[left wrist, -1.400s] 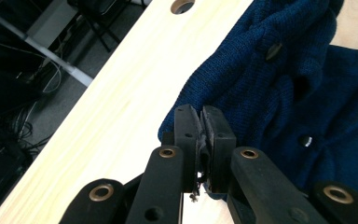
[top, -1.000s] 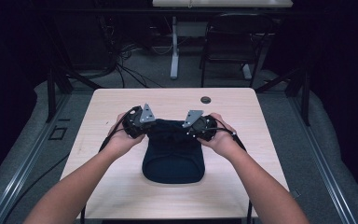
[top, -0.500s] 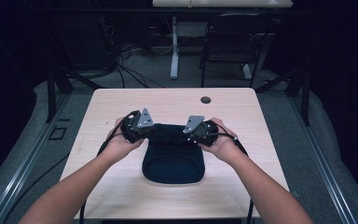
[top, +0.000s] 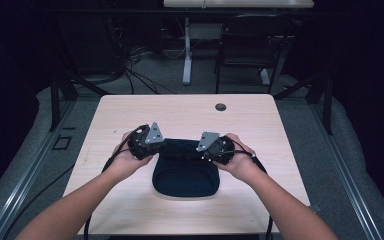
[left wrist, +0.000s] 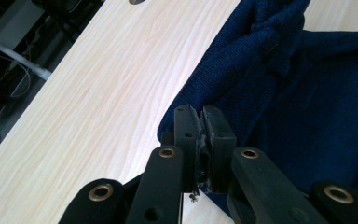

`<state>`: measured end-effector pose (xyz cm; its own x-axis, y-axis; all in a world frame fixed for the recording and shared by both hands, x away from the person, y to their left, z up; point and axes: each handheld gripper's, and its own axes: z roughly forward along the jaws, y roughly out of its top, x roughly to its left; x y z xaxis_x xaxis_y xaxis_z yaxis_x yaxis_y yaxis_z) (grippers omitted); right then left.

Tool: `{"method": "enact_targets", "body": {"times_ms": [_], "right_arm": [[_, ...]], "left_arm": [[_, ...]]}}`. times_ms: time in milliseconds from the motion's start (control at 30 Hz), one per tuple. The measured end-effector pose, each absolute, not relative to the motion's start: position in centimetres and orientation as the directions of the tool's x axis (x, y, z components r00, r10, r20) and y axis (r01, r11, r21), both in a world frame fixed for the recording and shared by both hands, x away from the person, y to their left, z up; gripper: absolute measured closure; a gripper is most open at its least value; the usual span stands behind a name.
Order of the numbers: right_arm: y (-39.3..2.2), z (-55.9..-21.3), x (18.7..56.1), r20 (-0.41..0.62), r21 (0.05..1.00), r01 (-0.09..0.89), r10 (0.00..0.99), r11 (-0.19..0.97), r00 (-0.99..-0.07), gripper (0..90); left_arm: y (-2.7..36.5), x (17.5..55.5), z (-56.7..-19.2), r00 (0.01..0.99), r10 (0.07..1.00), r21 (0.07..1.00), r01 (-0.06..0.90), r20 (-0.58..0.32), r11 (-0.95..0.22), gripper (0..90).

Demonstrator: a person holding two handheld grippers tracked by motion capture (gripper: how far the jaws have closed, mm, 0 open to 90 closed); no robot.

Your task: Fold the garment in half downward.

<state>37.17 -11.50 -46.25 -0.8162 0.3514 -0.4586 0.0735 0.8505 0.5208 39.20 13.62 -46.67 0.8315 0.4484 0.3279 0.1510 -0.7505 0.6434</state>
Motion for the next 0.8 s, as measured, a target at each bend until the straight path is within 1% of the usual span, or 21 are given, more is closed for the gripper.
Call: {"method": "enact_targets", "body": {"times_ms": [100, 300, 367, 500, 533, 633, 667, 767, 800], "right_arm": [[-11.8, -46.4, 36.8, -0.447, 0.534, 0.08, 0.361, 0.842, -0.819, 85.7], [-12.0, -46.5, 36.1, -0.45, 0.524, 0.075, 0.351, 0.848, -0.821, 85.7], [-12.1, -46.5, 35.9, -0.444, 0.539, 0.077, 0.362, 0.838, -0.82, 85.7], [-12.2, -46.3, 35.6, -0.446, 0.535, 0.077, 0.359, 0.841, -0.82, 85.7], [-12.3, -46.4, 35.5, -0.435, 0.545, 0.081, 0.364, 0.834, -0.823, 85.6], [-12.3, -46.8, 35.0, -0.434, 0.534, 0.08, 0.355, 0.842, -0.828, 85.7], [-12.2, -47.0, 34.8, -0.422, 0.547, 0.084, 0.361, 0.833, -0.832, 85.7], [-12.2, -47.2, 34.3, -0.433, 0.524, 0.076, 0.342, 0.848, -0.834, 85.7], [-12.2, -47.3, 34.2, -0.426, 0.532, 0.08, 0.349, 0.843, -0.835, 85.7]], "left_arm": [[13.7, 38.9, -46.7, 0.834, 0.448, 0.652, 0.148, 0.321, -0.744, 85.5], [13.5, 38.2, -47.0, 0.844, 0.434, 0.646, 0.145, 0.314, -0.75, 85.4], [13.6, 38.0, -47.0, 0.844, 0.436, 0.65, 0.144, 0.313, -0.746, 85.4], [13.7, 37.6, -47.1, 0.849, 0.433, 0.655, 0.145, 0.303, -0.742, 85.4], [13.7, 37.5, -47.1, 0.85, 0.429, 0.651, 0.143, 0.305, -0.745, 85.4], [13.7, 37.1, -47.3, 0.857, 0.419, 0.646, 0.14, 0.301, -0.75, 85.4], [13.7, 37.0, -47.4, 0.856, 0.42, 0.648, 0.139, 0.302, -0.749, 85.4], [13.7, 36.7, -47.8, 0.863, 0.41, 0.639, 0.14, 0.295, -0.756, 85.3], [13.7, 36.6, -47.9, 0.864, 0.408, 0.639, 0.139, 0.295, -0.756, 85.4]]}}
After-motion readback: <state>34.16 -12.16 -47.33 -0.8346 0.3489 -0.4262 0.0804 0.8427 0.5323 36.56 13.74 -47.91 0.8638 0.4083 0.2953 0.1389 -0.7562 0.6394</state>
